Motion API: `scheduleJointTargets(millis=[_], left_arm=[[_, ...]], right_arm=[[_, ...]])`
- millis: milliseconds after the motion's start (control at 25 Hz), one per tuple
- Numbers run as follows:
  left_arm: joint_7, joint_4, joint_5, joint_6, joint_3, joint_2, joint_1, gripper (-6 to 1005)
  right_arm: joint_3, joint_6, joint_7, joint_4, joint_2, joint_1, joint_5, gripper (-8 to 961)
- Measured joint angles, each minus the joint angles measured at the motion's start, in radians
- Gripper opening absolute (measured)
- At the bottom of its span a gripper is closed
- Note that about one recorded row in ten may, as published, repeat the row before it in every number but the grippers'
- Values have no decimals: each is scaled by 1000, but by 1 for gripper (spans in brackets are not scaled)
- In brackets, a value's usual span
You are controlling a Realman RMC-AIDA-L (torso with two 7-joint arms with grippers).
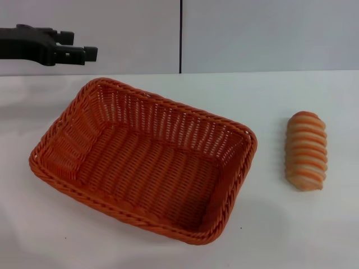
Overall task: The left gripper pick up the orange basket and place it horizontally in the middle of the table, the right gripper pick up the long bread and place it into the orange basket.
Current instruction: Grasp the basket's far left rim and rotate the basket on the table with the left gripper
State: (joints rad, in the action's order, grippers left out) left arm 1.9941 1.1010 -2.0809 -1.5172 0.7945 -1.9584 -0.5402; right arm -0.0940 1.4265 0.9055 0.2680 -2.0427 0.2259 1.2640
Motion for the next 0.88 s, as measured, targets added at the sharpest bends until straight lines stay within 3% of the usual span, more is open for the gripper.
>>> scheduleJointTargets(millis=[480, 880], left_arm=[[22, -35, -225, 66, 9, -55, -60, 736], [10, -86, -233, 118, 13, -58, -69, 721]], right_arm=[[1, 0, 2, -8, -6, 0, 0, 800], [-10, -2, 3, -7, -13, -1, -12, 800]])
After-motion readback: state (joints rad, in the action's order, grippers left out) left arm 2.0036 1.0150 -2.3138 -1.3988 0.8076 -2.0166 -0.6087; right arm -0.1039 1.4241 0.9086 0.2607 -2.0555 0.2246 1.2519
